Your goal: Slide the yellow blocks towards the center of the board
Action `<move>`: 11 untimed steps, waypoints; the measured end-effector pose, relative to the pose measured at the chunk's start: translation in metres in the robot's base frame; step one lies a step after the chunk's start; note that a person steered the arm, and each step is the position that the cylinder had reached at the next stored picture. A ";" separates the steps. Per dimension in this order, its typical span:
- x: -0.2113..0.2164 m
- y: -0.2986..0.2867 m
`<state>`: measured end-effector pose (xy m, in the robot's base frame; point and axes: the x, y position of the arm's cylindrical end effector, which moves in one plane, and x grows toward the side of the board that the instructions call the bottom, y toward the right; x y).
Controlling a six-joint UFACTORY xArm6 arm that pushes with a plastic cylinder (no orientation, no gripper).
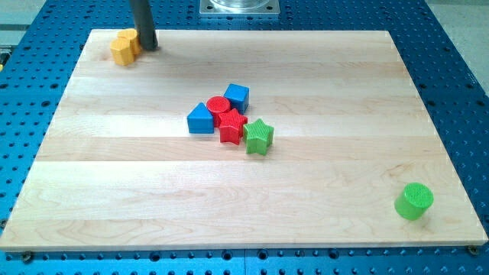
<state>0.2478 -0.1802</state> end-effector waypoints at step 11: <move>-0.044 -0.064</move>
<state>0.2040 -0.2447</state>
